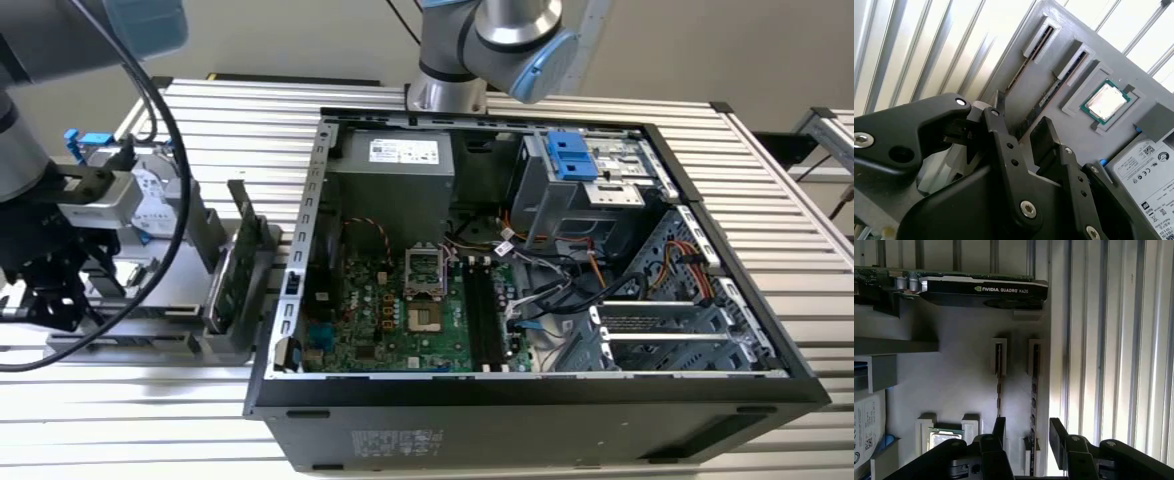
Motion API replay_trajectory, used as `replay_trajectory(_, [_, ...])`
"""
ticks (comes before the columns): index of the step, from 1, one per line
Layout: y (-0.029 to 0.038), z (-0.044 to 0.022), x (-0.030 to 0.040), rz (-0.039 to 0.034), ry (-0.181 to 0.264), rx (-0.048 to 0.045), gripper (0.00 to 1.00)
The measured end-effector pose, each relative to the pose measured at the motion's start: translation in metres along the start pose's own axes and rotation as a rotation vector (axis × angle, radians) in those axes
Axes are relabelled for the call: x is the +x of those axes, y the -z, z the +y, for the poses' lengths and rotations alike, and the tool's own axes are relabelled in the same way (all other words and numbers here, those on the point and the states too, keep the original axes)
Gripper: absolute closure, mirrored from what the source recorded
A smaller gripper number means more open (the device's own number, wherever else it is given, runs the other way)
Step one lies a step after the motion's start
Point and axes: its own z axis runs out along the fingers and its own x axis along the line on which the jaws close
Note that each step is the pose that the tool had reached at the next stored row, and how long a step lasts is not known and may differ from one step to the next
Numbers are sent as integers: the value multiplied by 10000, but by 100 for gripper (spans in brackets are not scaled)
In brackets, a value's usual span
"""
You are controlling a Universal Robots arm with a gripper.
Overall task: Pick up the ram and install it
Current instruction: 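Pick up the ram and move it above insertion slot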
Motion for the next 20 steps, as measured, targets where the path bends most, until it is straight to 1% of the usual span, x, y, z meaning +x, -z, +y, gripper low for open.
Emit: replay_trajectory(20, [-133, 2, 1, -1, 2, 0, 0])
